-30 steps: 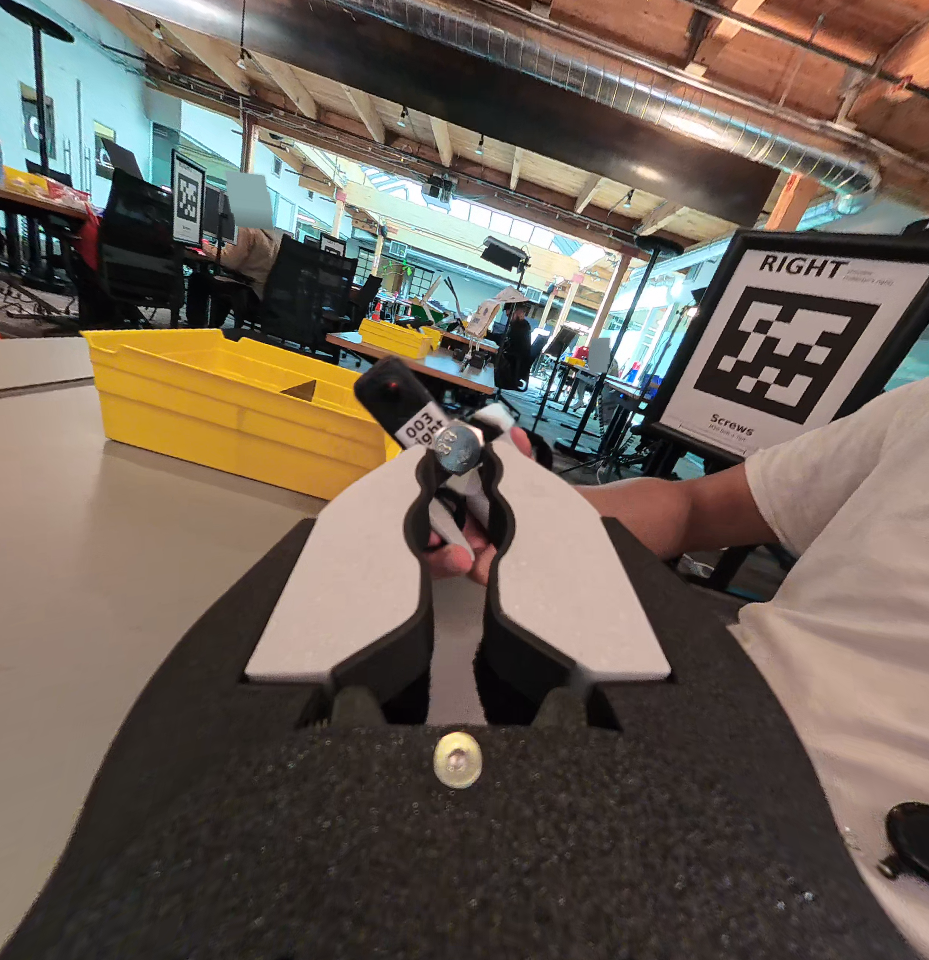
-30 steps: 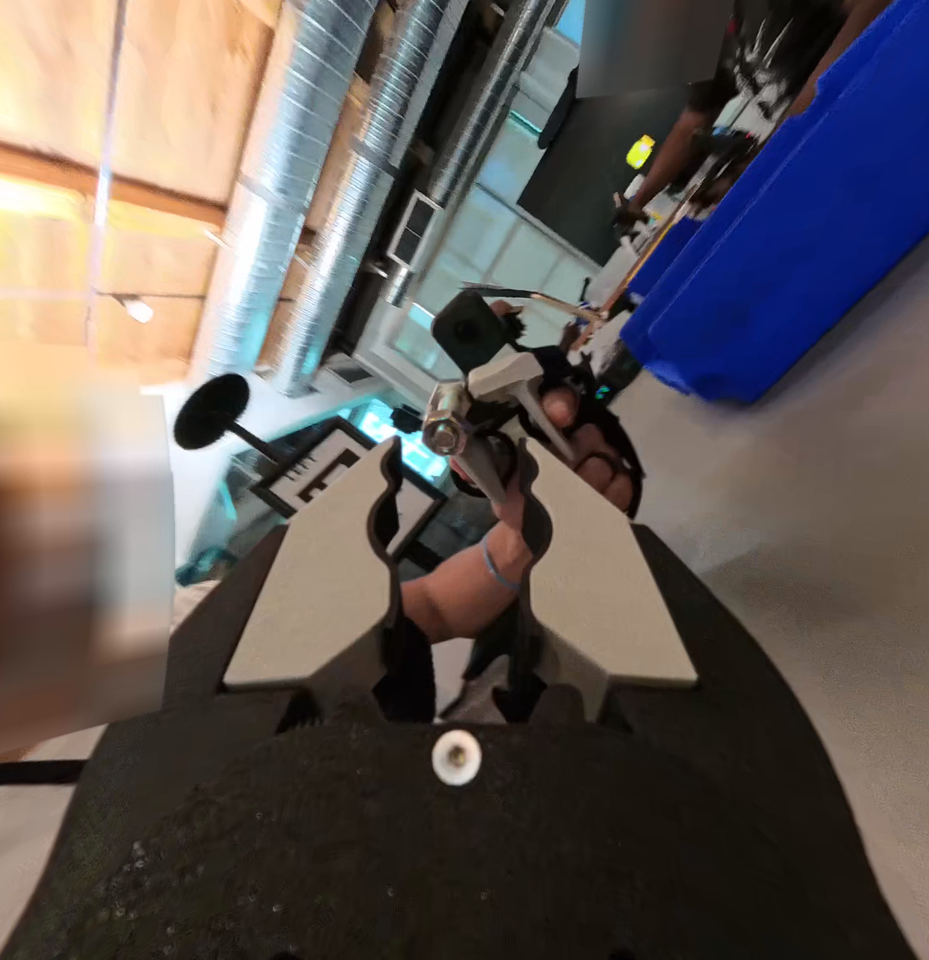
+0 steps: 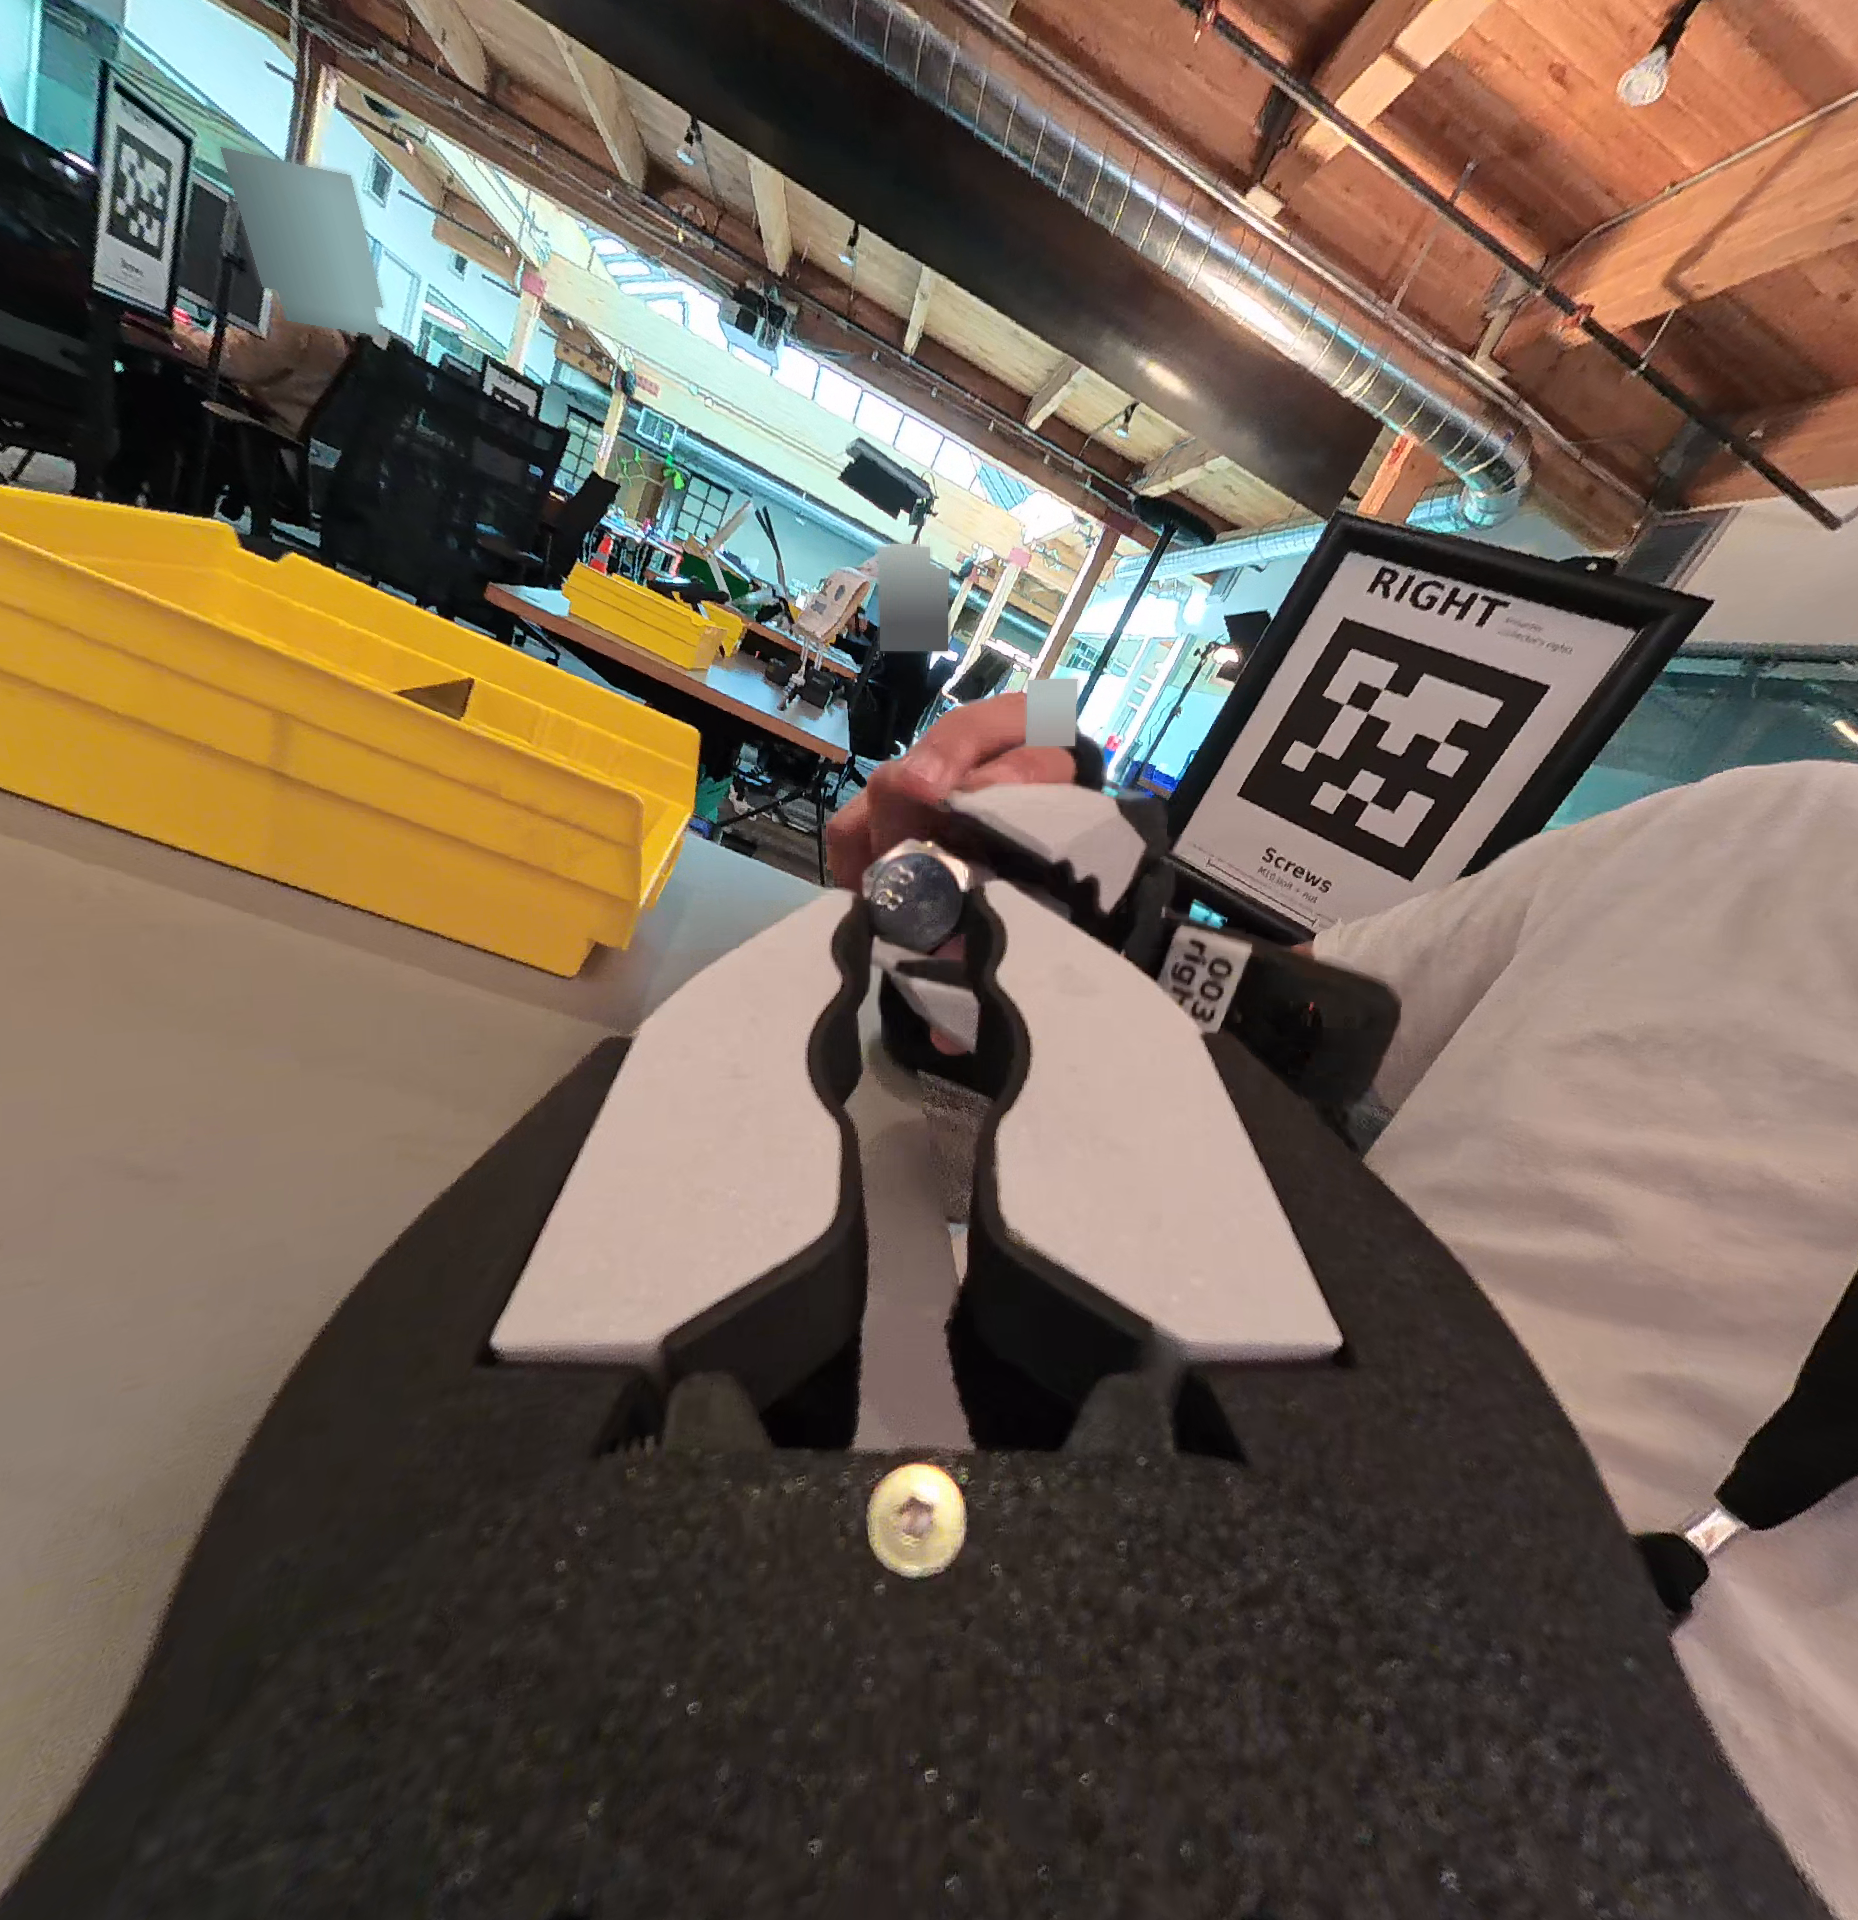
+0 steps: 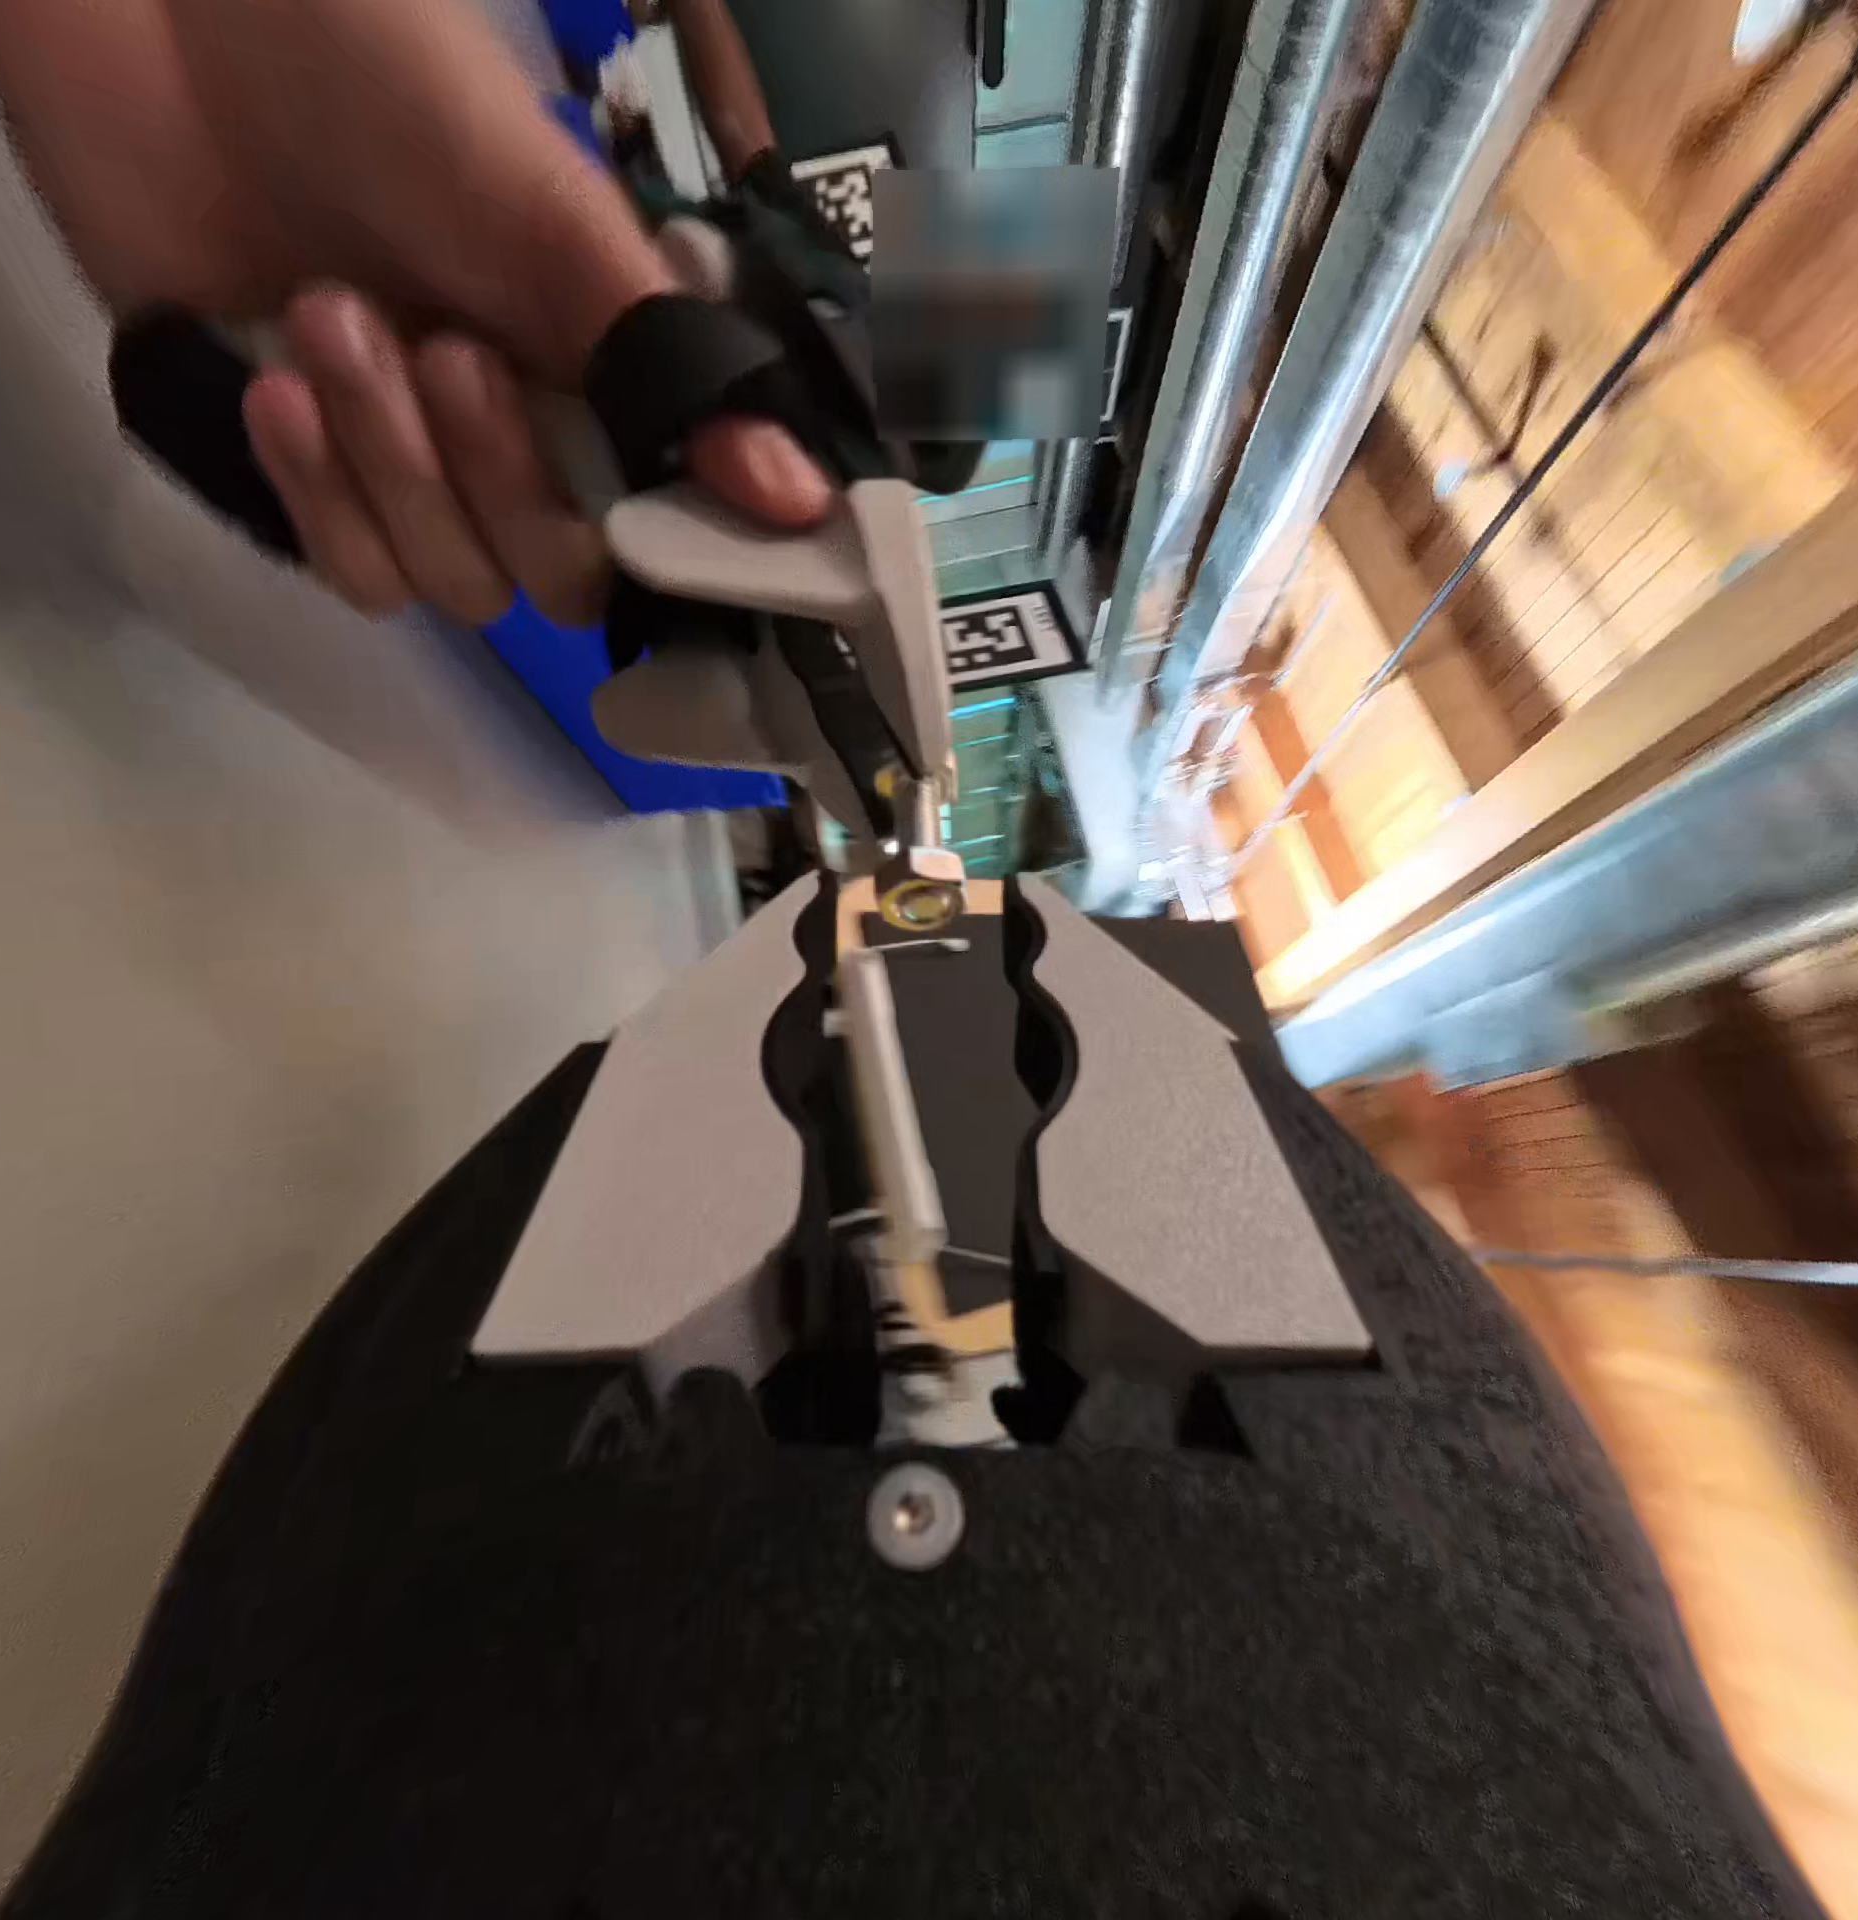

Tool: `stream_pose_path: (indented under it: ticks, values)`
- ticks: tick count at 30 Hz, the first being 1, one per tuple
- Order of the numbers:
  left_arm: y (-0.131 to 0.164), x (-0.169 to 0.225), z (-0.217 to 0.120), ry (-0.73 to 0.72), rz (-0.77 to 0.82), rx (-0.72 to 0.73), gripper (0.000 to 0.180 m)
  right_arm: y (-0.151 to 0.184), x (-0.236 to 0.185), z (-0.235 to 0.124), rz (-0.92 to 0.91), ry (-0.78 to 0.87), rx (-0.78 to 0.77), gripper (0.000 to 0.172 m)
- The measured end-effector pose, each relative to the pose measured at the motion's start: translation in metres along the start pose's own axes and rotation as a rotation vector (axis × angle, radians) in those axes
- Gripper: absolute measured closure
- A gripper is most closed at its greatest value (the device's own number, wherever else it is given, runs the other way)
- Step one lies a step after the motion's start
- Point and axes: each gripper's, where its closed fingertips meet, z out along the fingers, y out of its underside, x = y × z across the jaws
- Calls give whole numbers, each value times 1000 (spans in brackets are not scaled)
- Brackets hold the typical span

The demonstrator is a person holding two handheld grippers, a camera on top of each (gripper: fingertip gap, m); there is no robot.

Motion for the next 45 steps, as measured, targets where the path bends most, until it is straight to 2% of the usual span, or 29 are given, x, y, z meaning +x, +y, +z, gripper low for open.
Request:
stream_pose_path:
  ticks: [2, 4, 5, 9, 12, 14, 17, 19, 20, 23, 25, 28, 34, 36, 37, 39, 41, 43, 45]
  values:
    - [-3, -3, -3, -14, 6, 11, 164, 6, 4, 3, 281, -51, 6, 128]
    - [-7, -6, -7, -32, 16, 22, 164, 16, 8, 7, 575, -103, -1, 127]
    - [-8, -7, -9, -41, 22, 28, 164, 17, 2, 9, 749, -188, 5, 127]
    - [-12, -10, -13, -94, 99, 28, 164, 10, -14, 12, 1613, -545, 102, 128]
    - [-11, -10, -13, -151, 212, 3, 164, 10, -3, 13, 2173, -691, 279, 127]
    - [-10, -7, -11, -165, 272, -9, 164, 10, -4, 13, 2376, -801, 331, 126]
    - [-6, -5, -8, -170, 308, -28, 164, 7, -10, 12, 2475, -892, 342, 127]
    - [-3, -7, -6, -172, 311, -43, 164, 5, -9, 12, 2469, -891, 353, 138]
    - [-2, -7, -5, -170, 311, -50, 164, 6, -7, 12, 2444, -859, 364, 155]
    - [-1, -9, -5, -169, 299, -57, 164, 8, -6, 13, 2282, -777, 322, 155]
    - [-1, -10, -5, -156, 266, -53, 164, 8, -5, 13, 2071, -703, 274, 155]
    - [-3, -9, -5, -127, 204, -30, 164, 8, -5, 12, 1554, -535, 168, 155]
    - [1, -3, 1, -85, 139, -29, 164, 7, -1, 2, 206, -101, 2, 155]
    - [2, -1, 3, -73, 124, -32, 164, 5, 1, 0, -128, 26, -40, 155]
    - [2, -1, 3, -72, 123, -33, 164, 5, 1, -1, -234, 73, -48, 155]
    - [4, -4, 3, -99, 133, -47, 163, 9, -1, 0, -297, 112, -55, 155]
    - [3, -5, 2, -103, 128, -40, 163, 7, -3, -1, -231, 110, -15, 153]
    - [0, -6, -1, -116, 133, -25, 163, 4, 0, -2, -73, 76, 11, 150]
    - [-3, -7, -6, -125, 139, -11, 163, 6, 5, 0, 201, 28, 18, 145]
